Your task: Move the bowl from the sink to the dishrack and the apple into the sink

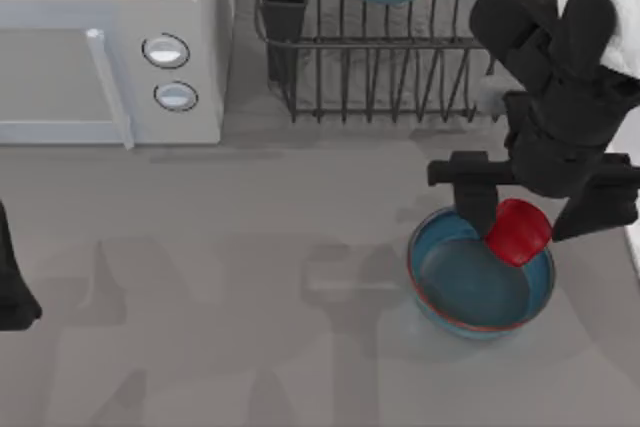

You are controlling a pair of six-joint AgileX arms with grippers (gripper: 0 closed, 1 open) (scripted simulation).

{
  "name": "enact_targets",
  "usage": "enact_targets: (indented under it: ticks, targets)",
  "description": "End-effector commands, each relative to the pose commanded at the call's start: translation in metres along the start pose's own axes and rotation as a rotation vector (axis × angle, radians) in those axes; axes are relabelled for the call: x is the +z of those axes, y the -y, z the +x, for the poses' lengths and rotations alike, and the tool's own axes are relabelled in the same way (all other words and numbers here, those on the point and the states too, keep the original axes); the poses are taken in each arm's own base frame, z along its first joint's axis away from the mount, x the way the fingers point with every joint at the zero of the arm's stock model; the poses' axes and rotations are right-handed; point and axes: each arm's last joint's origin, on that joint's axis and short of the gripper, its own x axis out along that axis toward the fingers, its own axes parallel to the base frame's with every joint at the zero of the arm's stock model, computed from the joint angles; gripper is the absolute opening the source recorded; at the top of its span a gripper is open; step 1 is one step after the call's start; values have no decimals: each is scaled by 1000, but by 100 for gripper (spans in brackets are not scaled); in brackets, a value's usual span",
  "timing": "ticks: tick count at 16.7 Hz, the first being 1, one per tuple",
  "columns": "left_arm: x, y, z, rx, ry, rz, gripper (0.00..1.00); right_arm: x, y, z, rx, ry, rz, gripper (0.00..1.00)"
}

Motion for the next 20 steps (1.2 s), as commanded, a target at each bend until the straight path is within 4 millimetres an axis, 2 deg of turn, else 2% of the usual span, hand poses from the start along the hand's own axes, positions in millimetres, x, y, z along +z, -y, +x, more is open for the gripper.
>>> enact_targets:
  ticks: [6, 10, 15, 20]
  targets:
    - [0, 0, 0, 0, 0, 0, 100, 1, 1, 2, 0, 1, 4, 0]
    - [0, 0, 0, 0, 0, 0, 100, 15, 21, 10, 74, 71, 43, 0]
    - [0, 0, 0, 0, 0, 0, 100, 40, 73, 24, 227, 280, 101, 0]
    - [0, 0, 0, 0, 0, 0, 100, 53, 149, 30, 329, 628, 129, 0]
